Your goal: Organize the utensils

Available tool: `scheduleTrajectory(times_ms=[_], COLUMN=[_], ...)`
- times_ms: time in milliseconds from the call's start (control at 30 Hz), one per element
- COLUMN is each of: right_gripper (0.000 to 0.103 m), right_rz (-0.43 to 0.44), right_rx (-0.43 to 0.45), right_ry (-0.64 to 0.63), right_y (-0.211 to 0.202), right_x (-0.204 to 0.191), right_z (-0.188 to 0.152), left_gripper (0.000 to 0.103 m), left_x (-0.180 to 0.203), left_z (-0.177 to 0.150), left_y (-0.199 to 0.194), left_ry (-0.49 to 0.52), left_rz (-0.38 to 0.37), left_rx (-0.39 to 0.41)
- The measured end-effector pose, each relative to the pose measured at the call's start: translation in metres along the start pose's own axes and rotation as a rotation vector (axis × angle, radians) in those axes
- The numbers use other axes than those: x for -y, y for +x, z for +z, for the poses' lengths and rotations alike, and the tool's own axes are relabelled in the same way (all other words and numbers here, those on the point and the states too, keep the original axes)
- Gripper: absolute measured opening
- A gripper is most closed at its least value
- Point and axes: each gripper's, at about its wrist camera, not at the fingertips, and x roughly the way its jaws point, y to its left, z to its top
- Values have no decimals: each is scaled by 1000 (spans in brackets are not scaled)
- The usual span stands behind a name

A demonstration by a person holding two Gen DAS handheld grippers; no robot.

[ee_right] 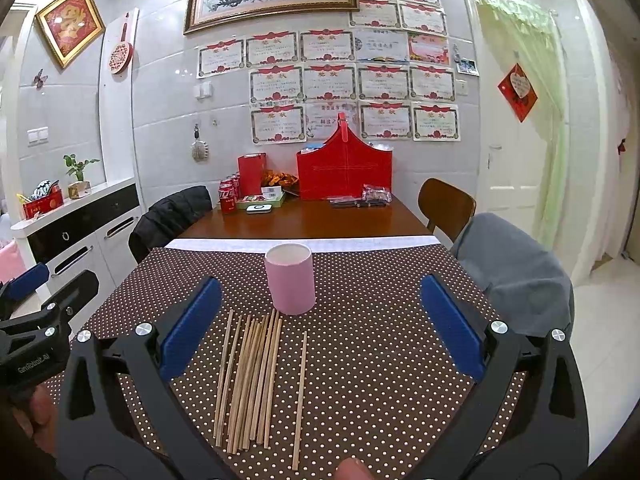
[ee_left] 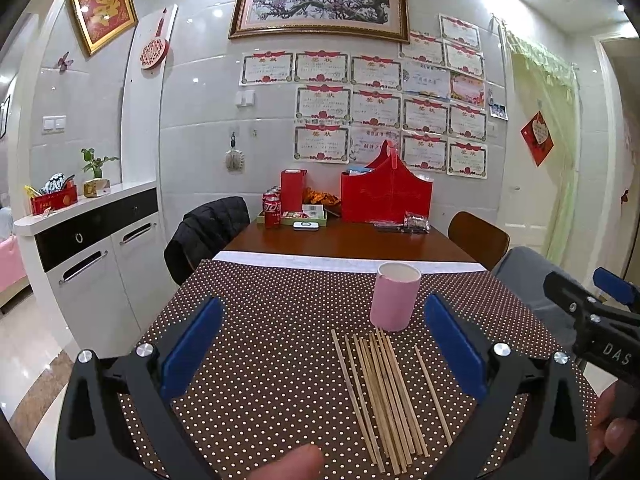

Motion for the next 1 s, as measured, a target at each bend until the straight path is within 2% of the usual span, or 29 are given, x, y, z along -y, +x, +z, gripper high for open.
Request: scheduleTrajectory(times_ms=[133,300,667,833,1000], right_gripper=[98,98,98,98,98], right_rz=[-7,-24,5,28,37], right_rx=[-25,-92,-343,-447,-515], right_ry=[-5,-3,-7,-14,-29], right_y=[8,29,106,135,160], right_x=[3,14,33,36,34], right_z=[-4,-16,-52,-67,-78], left_gripper=[99,99,99,99,99], left_x=[4,-1,0,5,8], left_z=[-12,-40,-97,-106,-105], left_y=[16,56,156,189,223], left_ry=[40,45,59,70,86], left_rz=[36,59,77,81,94], left_rx=[-39,-179,-470,-543,-592])
